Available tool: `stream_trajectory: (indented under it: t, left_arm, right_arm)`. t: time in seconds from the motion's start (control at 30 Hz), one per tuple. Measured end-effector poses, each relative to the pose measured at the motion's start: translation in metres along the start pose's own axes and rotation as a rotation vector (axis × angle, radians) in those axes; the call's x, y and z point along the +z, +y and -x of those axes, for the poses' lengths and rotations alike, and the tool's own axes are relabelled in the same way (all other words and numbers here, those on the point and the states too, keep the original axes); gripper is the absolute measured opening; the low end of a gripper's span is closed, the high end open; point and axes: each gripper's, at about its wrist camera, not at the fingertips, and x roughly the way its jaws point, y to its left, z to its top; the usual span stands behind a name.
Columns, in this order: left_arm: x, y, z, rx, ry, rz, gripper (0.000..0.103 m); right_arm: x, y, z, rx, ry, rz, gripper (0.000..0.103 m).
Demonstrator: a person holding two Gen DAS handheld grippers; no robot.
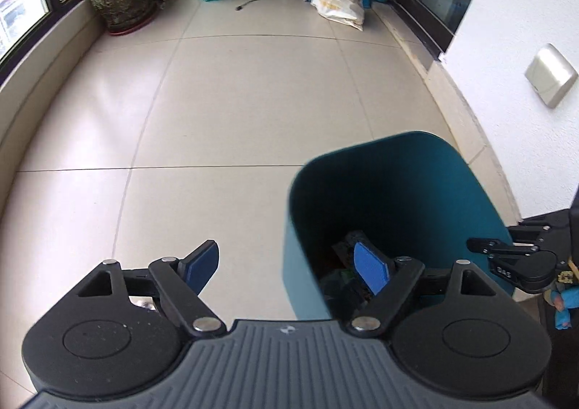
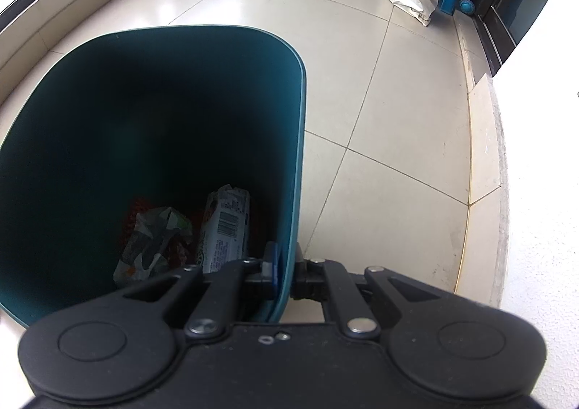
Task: Collect trash
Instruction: 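Move the open left gripper to the white tissue and grasp it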
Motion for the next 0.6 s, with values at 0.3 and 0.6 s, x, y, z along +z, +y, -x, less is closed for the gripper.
stream_trajectory:
  t: [0.3,0.6]
  left_arm:
    - [-0.022,0.084,-0.028,0.115,0.029,0.156,0.083]
    - [-0.052,0.170,-0.097,0.142,0.136,0.350,0.083]
  right_arm:
    - [0.002,0.003,-0.002,-0.009,0.010,0.004,0.005]
    - [0.004,0.006,-0.004,-0.024,0.027,0.009,0.006]
